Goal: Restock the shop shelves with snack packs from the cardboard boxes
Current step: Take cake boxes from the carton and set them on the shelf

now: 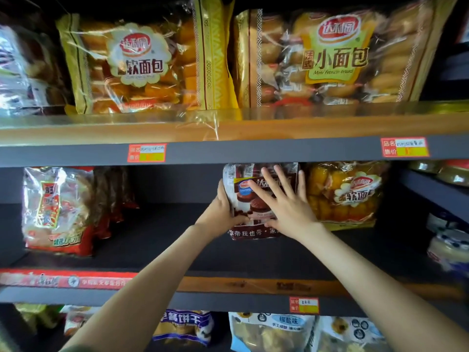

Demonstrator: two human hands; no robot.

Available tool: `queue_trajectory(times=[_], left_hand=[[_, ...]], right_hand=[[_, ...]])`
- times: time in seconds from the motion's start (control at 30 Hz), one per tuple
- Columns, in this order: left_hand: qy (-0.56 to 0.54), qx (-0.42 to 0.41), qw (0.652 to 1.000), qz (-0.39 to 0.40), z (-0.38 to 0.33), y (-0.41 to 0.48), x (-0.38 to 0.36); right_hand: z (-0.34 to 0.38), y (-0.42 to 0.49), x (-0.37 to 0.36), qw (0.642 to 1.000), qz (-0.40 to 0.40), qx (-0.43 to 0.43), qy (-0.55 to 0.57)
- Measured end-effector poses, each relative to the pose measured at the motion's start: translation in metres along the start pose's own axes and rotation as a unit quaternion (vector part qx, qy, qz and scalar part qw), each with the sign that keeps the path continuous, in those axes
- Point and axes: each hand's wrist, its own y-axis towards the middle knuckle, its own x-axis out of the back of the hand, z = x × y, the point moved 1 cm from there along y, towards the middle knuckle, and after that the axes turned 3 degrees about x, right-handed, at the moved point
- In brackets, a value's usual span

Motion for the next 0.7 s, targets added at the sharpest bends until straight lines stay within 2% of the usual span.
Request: queue_trajectory(times=[0.07, 0.13, 0.2, 0.27, 0.3, 0.43, 0.53, 0.6, 0.7], left_hand=[[0.071, -0.003, 0.997, -0.016, 0.0, 0.005, -0.003], [0.185, -0.025, 0.98, -0.073, -0.005, 0.006, -0.007], [0.327, -0.091, 0.927, -0.158, -0.01, 0.006, -0.01], [0.413, -0.143, 0.882, -0.174, -0.007, 0.006, -0.016], [0.43, -0.159, 0.872, -0.17, -0.004, 0.005, -0.019], [0.438, -0.135, 0.877, -0.143, 0.001, -0.003, -0.026], [0.4, -0.13, 0.899, -0.121, -0.004, -0.02, -0.019], [0.338, -0.135, 0.921, -0.139, -0.009, -0.041, -0.007], [0.265, -0.144, 0.932, -0.201, 0.004, -0.087, 0.016]], right_hand=[[0.0, 0.004, -0.004, 1.0, 0.0, -0.011, -0.003], [0.001, 0.007, -0.008, 1.0, 0.006, -0.017, -0.014], [-0.001, 0.01, -0.013, 0.999, 0.011, -0.019, -0.03], [-0.004, 0.012, -0.017, 0.999, 0.02, -0.02, -0.037], [-0.005, 0.012, -0.018, 0.999, 0.026, -0.021, -0.036], [0.002, 0.01, -0.014, 0.999, 0.024, -0.027, -0.029], [0.027, 0.005, 0.0, 0.996, -0.05, -0.063, 0.035], [0.052, 0.002, 0.019, 0.985, -0.106, -0.088, 0.106], [0.108, -0.007, 0.048, 0.965, -0.144, -0.068, 0.207]])
